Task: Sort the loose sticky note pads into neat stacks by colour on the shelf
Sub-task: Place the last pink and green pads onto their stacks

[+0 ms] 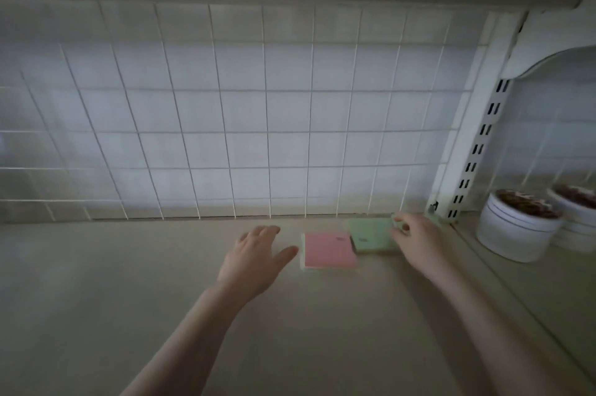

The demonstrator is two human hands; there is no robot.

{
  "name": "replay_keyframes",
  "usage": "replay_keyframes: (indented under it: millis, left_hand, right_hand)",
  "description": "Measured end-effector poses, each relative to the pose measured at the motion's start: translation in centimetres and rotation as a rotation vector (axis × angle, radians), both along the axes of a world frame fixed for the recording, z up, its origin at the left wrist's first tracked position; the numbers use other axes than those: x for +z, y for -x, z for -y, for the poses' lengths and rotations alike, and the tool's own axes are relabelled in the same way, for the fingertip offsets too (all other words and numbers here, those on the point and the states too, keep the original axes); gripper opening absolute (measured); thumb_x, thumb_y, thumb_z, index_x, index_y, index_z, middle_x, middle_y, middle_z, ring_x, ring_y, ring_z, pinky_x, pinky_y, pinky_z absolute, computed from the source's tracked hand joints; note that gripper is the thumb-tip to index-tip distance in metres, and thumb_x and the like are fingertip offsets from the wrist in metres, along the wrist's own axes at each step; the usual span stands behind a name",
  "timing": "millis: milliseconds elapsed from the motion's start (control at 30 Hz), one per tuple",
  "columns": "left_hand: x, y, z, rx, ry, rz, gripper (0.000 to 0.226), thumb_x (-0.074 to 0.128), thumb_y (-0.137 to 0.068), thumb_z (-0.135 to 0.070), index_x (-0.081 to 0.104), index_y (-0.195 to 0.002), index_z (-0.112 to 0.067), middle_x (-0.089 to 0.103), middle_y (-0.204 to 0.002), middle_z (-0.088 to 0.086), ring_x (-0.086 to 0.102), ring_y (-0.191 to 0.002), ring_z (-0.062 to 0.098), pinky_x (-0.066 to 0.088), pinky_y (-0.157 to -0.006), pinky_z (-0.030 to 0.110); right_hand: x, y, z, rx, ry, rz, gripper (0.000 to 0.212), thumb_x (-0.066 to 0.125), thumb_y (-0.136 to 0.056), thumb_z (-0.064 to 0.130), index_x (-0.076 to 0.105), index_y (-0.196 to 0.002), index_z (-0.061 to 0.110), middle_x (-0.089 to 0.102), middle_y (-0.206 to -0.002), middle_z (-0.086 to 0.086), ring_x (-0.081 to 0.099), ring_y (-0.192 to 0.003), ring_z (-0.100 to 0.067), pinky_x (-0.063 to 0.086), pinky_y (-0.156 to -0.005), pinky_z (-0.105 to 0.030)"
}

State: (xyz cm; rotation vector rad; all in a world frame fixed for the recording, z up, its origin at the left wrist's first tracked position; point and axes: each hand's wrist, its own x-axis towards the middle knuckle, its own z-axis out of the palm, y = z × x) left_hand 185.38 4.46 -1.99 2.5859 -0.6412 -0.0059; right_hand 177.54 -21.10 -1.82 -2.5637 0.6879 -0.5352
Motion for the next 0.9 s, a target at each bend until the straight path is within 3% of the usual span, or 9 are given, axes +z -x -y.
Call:
replay_keyframes:
  millis: [167,267,367,500,600,767,900]
  left_hand:
    - [-1.3,0.4,2.8,-0.110,-0.002,0.004,0.069,0.048,-0.091,-0.054,0.019,-0.149,-0.031,0.015,-0.158,-0.009,0.009,-0.146,0.010,0.012,-0.118,0.031]
    - [-1.8,0.6,2.9,-0.199,-0.061,0.064,0.062,0.040,-0.094,-0.053,0.015,-0.149,-0.037,0.008,-0.158,-0.012,0.002,-0.146,0.006,0.005,-0.118,0.029]
    - [-2.1,0.9,3.1,-0.238,-0.115,0.086,0.051,0.032,-0.098,-0.049,0.021,-0.147,-0.040,0.010,-0.159,-0.012,0.004,-0.146,0.007,0.003,-0.119,0.030]
    - [-2.0,1.1,3.0,-0.198,-0.002,0.113,0.039,0.036,-0.097,-0.049,0.043,-0.135,-0.041,0.031,-0.149,-0.014,0.023,-0.139,0.008,0.017,-0.111,0.027]
    - [-1.8,1.0,2.9,-0.162,0.042,0.091,0.035,0.047,-0.092,-0.050,0.051,-0.125,-0.037,0.041,-0.135,-0.015,0.035,-0.128,0.011,0.026,-0.104,0.028]
    - [-1.1,0.3,2.7,-0.058,-0.061,-0.054,0.070,0.058,-0.082,-0.059,0.035,-0.142,-0.033,0.033,-0.138,-0.010,0.025,-0.130,0.015,0.024,-0.108,0.032]
    - [-0.6,0.5,2.3,0.008,-0.064,-0.083,0.072,0.066,-0.072,-0.062,0.046,-0.133,-0.029,0.037,-0.122,-0.004,0.030,-0.120,0.018,0.028,-0.099,0.030]
  right_hand:
    - [-1.2,-0.5,0.4,0.162,0.004,-0.110,0.056,0.061,-0.087,0.035,0.043,-0.139,0.022,0.047,-0.139,-0.005,0.045,-0.124,-0.025,0.038,-0.098,-0.034]
    - [-0.9,-0.2,0.6,0.245,-0.148,-0.127,0.070,0.064,-0.086,0.034,0.030,-0.147,0.025,0.030,-0.153,0.000,0.031,-0.138,-0.020,0.029,-0.110,-0.034]
    - [-0.5,0.0,0.5,0.314,-0.234,-0.145,0.073,0.063,-0.088,0.029,0.023,-0.149,0.027,0.024,-0.155,0.005,0.026,-0.141,-0.016,0.024,-0.111,-0.031]
    - [-0.6,0.0,0.3,0.308,-0.219,-0.127,0.060,0.054,-0.093,0.034,0.029,-0.147,0.022,0.029,-0.152,-0.003,0.029,-0.139,-0.017,0.025,-0.110,-0.030]
    - [-0.6,0.0,0.1,0.249,-0.154,-0.162,0.063,0.060,-0.089,0.040,0.038,-0.142,0.016,0.036,-0.142,-0.007,0.041,-0.129,-0.022,0.032,-0.102,-0.029]
    - [0.0,0.5,0.4,0.241,-0.220,-0.224,0.077,0.072,-0.078,0.042,0.039,-0.141,0.014,0.035,-0.139,-0.009,0.041,-0.127,-0.022,0.031,-0.097,-0.023]
    - [0.3,0.6,0.7,0.238,-0.246,-0.256,0.081,0.080,-0.070,0.038,0.043,-0.138,0.014,0.038,-0.136,-0.009,0.044,-0.124,-0.023,0.034,-0.091,-0.022]
